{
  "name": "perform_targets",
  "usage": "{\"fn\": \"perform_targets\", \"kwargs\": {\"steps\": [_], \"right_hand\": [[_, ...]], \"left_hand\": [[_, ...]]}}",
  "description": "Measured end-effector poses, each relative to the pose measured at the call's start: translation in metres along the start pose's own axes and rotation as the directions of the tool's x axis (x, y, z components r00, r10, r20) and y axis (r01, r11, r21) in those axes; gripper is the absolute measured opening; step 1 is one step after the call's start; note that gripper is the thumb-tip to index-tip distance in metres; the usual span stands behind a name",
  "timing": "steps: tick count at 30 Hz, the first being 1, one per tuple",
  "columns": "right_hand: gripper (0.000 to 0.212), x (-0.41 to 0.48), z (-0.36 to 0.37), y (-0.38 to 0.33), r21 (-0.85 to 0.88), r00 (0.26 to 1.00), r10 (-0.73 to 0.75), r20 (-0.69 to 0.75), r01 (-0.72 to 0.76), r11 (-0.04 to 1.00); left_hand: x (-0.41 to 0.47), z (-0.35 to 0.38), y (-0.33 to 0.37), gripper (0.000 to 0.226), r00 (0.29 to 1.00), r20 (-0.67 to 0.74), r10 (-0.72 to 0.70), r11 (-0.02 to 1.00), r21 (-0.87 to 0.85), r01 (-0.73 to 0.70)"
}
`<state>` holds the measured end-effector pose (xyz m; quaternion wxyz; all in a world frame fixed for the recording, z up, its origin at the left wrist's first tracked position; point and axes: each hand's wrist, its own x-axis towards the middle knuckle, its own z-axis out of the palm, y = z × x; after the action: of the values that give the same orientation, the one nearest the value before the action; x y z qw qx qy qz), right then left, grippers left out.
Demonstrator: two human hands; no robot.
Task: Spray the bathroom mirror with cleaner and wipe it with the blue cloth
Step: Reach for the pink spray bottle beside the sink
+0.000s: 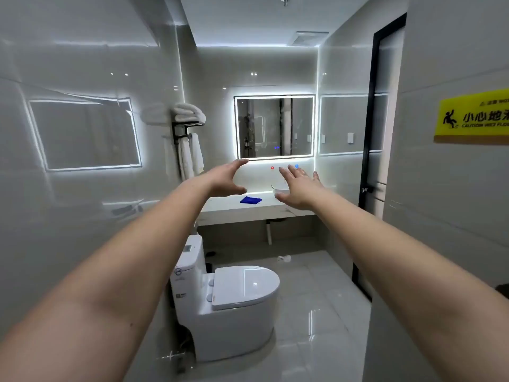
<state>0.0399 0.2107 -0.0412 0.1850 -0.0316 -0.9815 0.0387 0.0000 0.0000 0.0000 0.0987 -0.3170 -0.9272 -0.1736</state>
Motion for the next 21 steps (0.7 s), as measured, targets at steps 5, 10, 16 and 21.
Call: {"fn": "perform_targets", "kwargs": {"steps": [5,10,16,21], "right_hand": [[0.072,0.057,0.021,0.051,-0.019,1.000,-0.001,0.030,0.001,1.000],[0.068,0.130,0.042,0.113,-0.037,0.997,0.005,0.079,-0.002,0.999],[0.067,0.211,0.052,0.184,0.038,0.985,-0.065,0.163,0.059,0.998],[0.069,0.263,0.087,0.239,0.099,0.976,-0.030,0.217,0.009,0.995]], "left_hand": [[0.070,0.037,-0.003,0.073,0.997,0.067,-0.039,0.998,0.061,0.035],[0.165,0.075,-0.004,0.067,0.989,0.125,-0.077,0.994,0.081,0.067],[0.277,0.107,-0.004,0.070,0.984,0.144,-0.102,0.994,0.046,0.096],[0.350,0.156,-0.020,0.070,0.979,0.175,-0.103,0.995,0.021,0.100]]}}
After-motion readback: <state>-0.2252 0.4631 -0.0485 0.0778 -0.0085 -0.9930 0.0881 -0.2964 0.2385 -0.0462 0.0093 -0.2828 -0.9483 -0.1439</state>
